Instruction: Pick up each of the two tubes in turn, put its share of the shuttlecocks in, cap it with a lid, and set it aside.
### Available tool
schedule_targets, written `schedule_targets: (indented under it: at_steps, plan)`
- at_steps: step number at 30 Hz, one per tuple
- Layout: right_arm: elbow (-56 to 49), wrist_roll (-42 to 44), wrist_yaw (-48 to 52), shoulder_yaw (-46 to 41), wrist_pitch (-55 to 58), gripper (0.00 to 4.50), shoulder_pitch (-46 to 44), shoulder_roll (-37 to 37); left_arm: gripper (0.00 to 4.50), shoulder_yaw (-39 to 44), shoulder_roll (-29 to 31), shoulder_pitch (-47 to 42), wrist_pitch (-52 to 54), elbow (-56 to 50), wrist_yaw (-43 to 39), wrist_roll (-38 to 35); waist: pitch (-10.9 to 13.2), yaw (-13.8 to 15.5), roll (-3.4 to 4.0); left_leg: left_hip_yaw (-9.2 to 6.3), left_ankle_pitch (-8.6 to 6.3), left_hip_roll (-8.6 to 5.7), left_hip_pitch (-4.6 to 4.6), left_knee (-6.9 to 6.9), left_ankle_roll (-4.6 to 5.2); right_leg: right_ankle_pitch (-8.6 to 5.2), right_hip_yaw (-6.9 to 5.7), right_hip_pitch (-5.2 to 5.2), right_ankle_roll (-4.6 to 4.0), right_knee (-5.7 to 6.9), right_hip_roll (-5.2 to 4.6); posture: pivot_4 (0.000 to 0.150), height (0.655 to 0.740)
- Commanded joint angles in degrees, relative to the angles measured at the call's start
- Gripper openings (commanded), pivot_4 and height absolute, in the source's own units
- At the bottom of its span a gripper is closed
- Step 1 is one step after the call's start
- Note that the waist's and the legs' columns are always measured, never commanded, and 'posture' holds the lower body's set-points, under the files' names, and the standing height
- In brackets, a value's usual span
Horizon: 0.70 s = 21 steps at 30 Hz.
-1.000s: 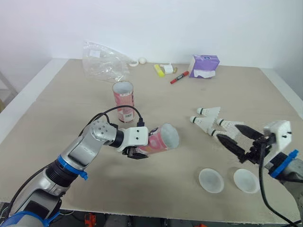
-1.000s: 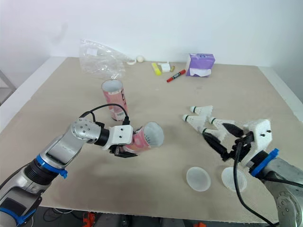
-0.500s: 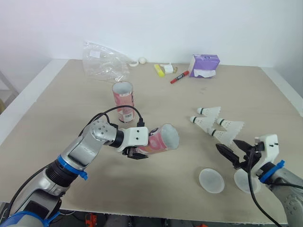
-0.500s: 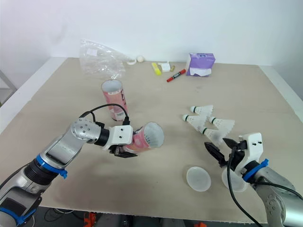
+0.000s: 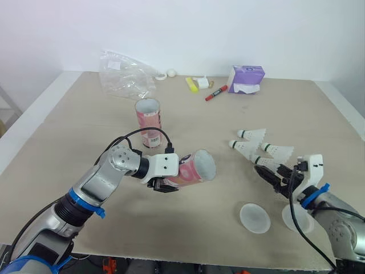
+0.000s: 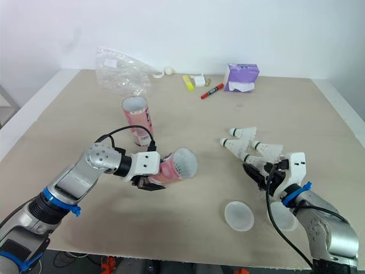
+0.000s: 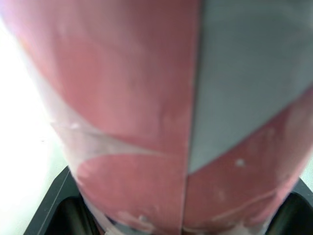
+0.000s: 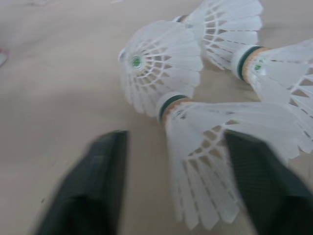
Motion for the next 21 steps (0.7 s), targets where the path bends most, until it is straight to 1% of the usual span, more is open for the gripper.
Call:
schedule_targets:
  at_steps: [1,2,3,4,8,11,14,16,18,21]
  plan:
    - [0.4,0.3,-0.7,-0.9,0.3,1.28,-1.5,-0.3,3.02,-2.2,0.5,1.4,1.8,1.7,0.7,2.2,0.0,0.0,0.00,0.00,0.00,0.00,0.00,0.00,0.00,0.00,0.00,0.00,0.00,0.00,0.01,0.150,0.7400]
    - [0.7,0.4,-0.7,-0.9,0.6,0.69,-1.7,-0.2,3.02,-2.2,0.4,1.4,1.8,1.7,0.8,2.2,0.0,0.0,0.00,0.00,0.00,0.00,0.00,0.00,0.00,0.00,0.01,0.00,0.00,0.00,0.02,0.150,0.7400]
    - [0.9,0.4,-0.8,-1.0,0.7,0.21,-1.9,-0.1,3.02,-2.2,0.4,1.4,1.9,1.7,0.8,2.2,0.0,0.0,0.00,0.00,0.00,0.00,0.00,0.00,0.00,0.00,0.01,0.00,0.00,0.00,0.02,0.150,0.7400]
    - [1.0,0.4,-0.8,-0.9,0.7,0.09,-2.0,-0.1,3.02,-2.1,0.4,1.4,1.9,1.7,0.9,2.2,0.0,0.0,0.00,0.01,0.00,0.00,0.00,0.00,0.00,0.00,0.01,0.00,0.00,0.00,0.02,0.150,0.7400]
    - [0.1,0.3,-1.1,-1.8,0.3,0.09,-1.5,-0.6,3.02,-2.1,0.4,1.4,1.8,2.0,0.9,2.2,0.0,0.0,0.00,0.01,0.00,0.00,0.00,0.00,0.00,0.00,0.02,0.00,0.01,0.00,0.05,0.150,0.7400]
    - [-3.7,0.3,0.6,-2.5,0.2,0.09,0.8,-2.9,3.02,-2.2,0.3,1.3,1.8,2.1,0.9,2.2,0.0,0.0,0.02,0.00,0.00,0.00,0.00,0.00,0.00,0.00,0.03,0.00,0.01,0.00,0.06,0.150,0.7400]
    - [-10.0,1.5,4.1,-4.1,0.9,0.09,4.2,-7.5,3.02,-2.2,0.3,1.2,1.6,2.4,0.8,2.2,0.0,0.0,0.13,0.01,0.00,-0.02,-0.04,-0.01,0.00,-0.05,0.06,0.00,0.08,0.00,0.04,0.150,0.7400]
    - [-15.6,6.4,6.9,-8.2,3.9,0.09,5.9,-11.4,3.02,-2.1,0.3,0.9,1.2,3.0,0.6,2.2,0.0,0.0,0.19,0.04,0.00,-0.03,-0.03,-0.02,0.01,-0.04,0.08,0.00,0.10,-0.01,0.03,0.150,0.7400]
    - [-21.2,12.9,10.1,-12.5,7.4,0.09,5.5,-16.3,3.02,-2.2,0.3,0.5,0.8,3.7,0.3,2.2,0.1,-0.1,0.25,0.03,0.00,-0.04,0.00,-0.01,0.01,-0.01,0.10,0.01,0.13,-0.01,0.04,0.150,0.7400]
    - [-25.7,12.6,12.4,-12.6,5.4,0.09,2.4,-21.8,3.02,-2.3,0.3,0.1,0.1,4.5,0.0,2.2,0.1,-0.2,0.13,0.01,0.02,-0.01,0.11,-0.02,0.05,0.02,0.07,0.09,0.16,-0.01,0.07,0.150,0.7400]
